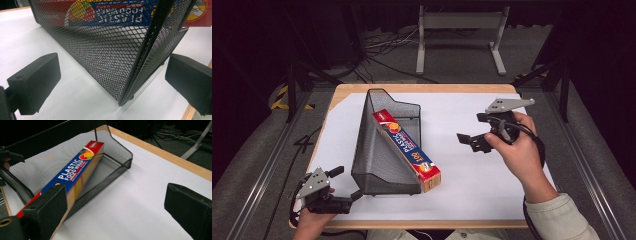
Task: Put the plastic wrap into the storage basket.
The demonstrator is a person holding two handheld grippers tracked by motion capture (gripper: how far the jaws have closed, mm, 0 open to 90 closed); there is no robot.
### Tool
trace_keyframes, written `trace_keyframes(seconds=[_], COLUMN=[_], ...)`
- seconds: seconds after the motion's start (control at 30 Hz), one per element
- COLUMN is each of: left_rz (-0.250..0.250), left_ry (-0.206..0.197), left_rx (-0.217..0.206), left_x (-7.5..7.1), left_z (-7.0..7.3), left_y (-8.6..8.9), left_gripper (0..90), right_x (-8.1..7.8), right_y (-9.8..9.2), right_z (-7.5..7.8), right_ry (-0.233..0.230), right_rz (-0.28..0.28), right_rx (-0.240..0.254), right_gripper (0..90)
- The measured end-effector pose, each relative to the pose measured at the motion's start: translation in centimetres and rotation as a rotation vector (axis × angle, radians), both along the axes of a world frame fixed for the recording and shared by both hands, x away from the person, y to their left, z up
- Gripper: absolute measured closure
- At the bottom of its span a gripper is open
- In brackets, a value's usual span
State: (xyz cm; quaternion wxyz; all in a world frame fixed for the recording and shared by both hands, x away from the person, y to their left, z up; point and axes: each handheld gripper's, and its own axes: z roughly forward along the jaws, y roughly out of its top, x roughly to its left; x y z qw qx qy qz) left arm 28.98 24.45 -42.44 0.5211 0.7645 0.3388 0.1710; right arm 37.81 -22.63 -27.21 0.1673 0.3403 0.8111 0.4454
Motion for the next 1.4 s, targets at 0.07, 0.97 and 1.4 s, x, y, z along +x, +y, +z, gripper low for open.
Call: trace_keyframes(seconds=[0.07,0.97,1.4], left_rz=[0.0,0.003,0.002], left_ry=[0.0,-0.008,-0.017], left_rx=[-0.001,0.0,0.01], left_x=[0.0,0.0,0.1], left_z=[0.0,0.0,-0.1], left_y=[0.0,0.0,0.0], left_gripper=[0.9,0.5,0.5], right_x=[0.0,-1.3,-2.3], right_y=[-0.5,-9.2,-11.5], right_z=[0.0,-6.3,-10.6], right_ry=[0.001,-0.129,-0.086], right_rz=[-0.003,-0.022,-0.046], right_rx=[0.002,0.006,0.001], right_gripper=[5.0,3.0,2.9])
